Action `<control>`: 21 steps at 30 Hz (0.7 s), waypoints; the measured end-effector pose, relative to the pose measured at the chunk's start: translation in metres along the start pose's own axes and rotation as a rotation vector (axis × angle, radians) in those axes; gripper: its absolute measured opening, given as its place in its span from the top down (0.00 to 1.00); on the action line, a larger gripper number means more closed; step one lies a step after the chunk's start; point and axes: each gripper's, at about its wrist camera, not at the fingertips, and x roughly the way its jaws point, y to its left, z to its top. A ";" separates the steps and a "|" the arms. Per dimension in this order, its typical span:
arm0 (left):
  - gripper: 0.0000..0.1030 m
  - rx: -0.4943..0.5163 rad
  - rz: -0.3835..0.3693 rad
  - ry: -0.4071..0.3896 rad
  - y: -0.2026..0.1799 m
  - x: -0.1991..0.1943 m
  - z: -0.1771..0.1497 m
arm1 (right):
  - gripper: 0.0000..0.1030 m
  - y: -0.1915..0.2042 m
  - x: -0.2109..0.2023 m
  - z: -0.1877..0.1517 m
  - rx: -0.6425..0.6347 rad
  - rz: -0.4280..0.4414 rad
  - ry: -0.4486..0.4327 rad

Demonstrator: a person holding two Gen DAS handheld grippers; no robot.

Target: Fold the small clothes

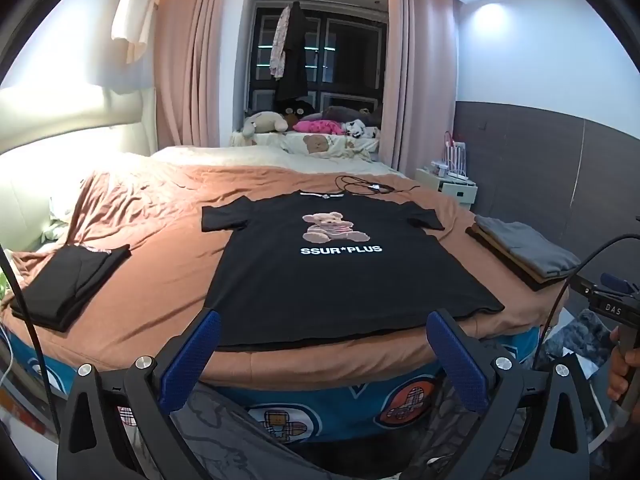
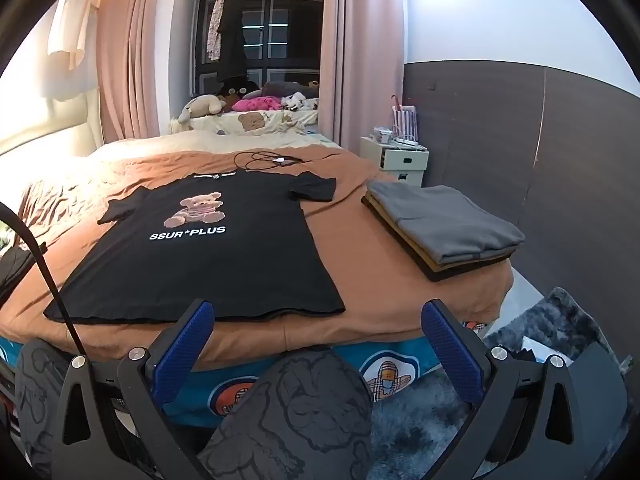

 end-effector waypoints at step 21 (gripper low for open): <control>0.00 -0.023 -0.008 -0.041 0.004 -0.006 -0.001 | 0.00 0.003 0.001 -0.003 -0.006 -0.008 0.000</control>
